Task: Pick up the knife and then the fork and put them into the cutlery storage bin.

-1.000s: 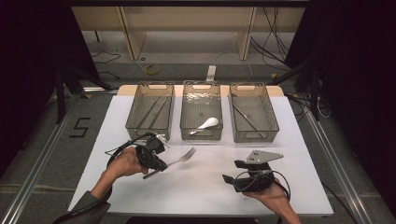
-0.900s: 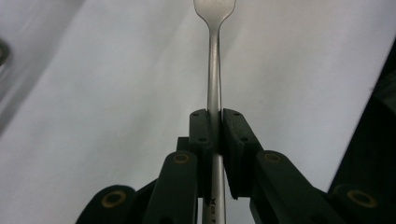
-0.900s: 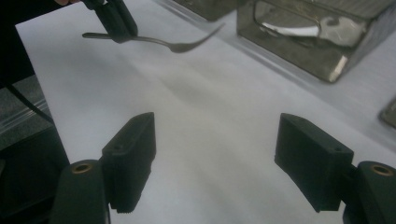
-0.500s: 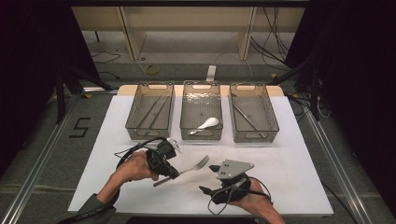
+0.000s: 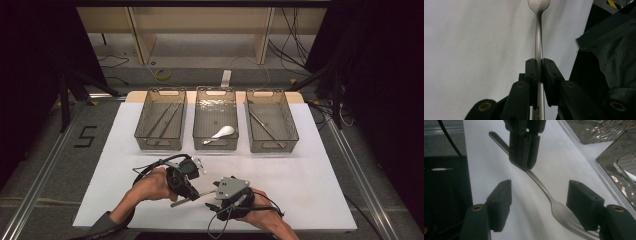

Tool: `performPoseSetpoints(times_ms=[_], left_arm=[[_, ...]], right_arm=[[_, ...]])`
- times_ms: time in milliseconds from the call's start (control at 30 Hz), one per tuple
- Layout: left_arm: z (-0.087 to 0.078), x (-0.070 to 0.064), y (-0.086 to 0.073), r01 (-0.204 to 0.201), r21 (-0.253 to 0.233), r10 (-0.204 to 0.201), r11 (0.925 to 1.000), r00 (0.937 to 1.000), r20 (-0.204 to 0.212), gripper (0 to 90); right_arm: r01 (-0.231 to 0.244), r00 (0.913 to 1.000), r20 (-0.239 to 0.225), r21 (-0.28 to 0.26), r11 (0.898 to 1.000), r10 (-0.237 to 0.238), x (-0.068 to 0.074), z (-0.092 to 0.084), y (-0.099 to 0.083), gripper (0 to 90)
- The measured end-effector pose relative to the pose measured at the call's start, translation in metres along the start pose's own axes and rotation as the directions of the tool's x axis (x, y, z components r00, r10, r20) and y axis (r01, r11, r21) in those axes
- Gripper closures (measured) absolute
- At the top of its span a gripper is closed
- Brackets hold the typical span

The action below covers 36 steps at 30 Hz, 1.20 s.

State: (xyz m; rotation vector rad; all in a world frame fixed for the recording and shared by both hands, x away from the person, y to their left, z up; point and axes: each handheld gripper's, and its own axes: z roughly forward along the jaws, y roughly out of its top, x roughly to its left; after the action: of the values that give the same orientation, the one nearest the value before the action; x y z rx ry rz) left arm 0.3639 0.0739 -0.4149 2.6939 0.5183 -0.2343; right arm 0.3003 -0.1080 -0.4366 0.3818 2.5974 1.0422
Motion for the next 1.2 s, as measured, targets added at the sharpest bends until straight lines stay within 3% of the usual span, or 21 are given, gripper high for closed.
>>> performPoseSetpoints(times_ms=[200,433,467,533,600,667,700,733,900,933,1033,1067,1200], left_arm=[[0.001,-0.007,0.003,-0.016,0.015,0.016,0.9998,0.9999,0.005,82.3],[0.002,-0.012,0.005,-0.031,0.024,0.030,0.9993,0.9995,0.012,82.3],[0.001,-0.012,0.005,-0.032,0.023,0.032,0.9992,0.9994,0.013,82.3],[0.001,-0.012,0.005,-0.034,0.025,0.034,0.9991,0.9993,0.017,82.3],[0.001,-0.013,0.005,-0.031,0.023,0.030,0.9993,0.9992,0.026,82.3],[0.003,-0.014,0.006,-0.033,0.031,0.032,0.9990,0.9990,0.031,82.3],[0.004,-0.014,0.006,-0.036,0.036,0.035,0.9987,0.9989,0.030,82.3],[0.004,-0.013,0.006,-0.035,0.036,0.034,0.9987,0.9990,0.029,82.3],[0.004,-0.013,0.006,-0.040,0.039,0.038,0.9985,0.9984,0.043,82.1],[0.003,-0.013,0.006,-0.033,0.030,0.032,0.9990,0.9985,0.044,82.2],[0.003,-0.013,0.006,-0.037,0.025,0.036,0.9990,0.9979,0.054,84.4],[0.004,-0.013,0.006,-0.036,0.025,0.035,0.9990,0.9977,0.058,84.4],[0.006,-0.013,0.007,-0.033,0.033,0.031,0.9989,0.9974,0.065,83.1]], right_arm=[[0.078,0.9961,0.039,0.032,0.996,-0.080,0.006,0.006,0.000,46.9],[0.133,0.9903,0.033,0.064,0.989,-0.135,0.013,0.013,0.000,57.3],[0.158,0.9870,0.021,0.077,0.984,-0.160,0.012,0.014,0.000,58.6],[0.145,0.9886,0.031,0.070,0.987,-0.147,0.015,0.015,-0.001,61.7],[0.181,0.9826,0.024,0.089,0.979,-0.184,0.014,0.015,-0.001,64.3],[0.180,0.9806,0.063,0.083,0.980,-0.185,0.016,0.017,-0.001,69.0],[0.213,0.9751,0.040,0.095,0.972,-0.218,0.015,0.016,-0.001,71.6],[0.242,0.9678,0.048,0.097,0.965,-0.247,0.014,0.017,0.000,74.1],[0.317,0.9456,0.035,0.124,0.940,-0.323,0.021,0.019,-0.001,83.1],[0.359,0.9309,0.016,0.137,0.923,-0.365,0.020,0.019,-0.002,85.2],[0.371,0.9275,-0.001,0.127,0.920,-0.374,0.020,0.020,-0.003,87.6],[0.360,0.9317,-0.003,0.133,0.923,-0.363,0.021,0.019,-0.003,87.7],[0.381,0.9241,-0.022,0.133,0.915,-0.381,0.020,0.019,-0.004,88.1]])
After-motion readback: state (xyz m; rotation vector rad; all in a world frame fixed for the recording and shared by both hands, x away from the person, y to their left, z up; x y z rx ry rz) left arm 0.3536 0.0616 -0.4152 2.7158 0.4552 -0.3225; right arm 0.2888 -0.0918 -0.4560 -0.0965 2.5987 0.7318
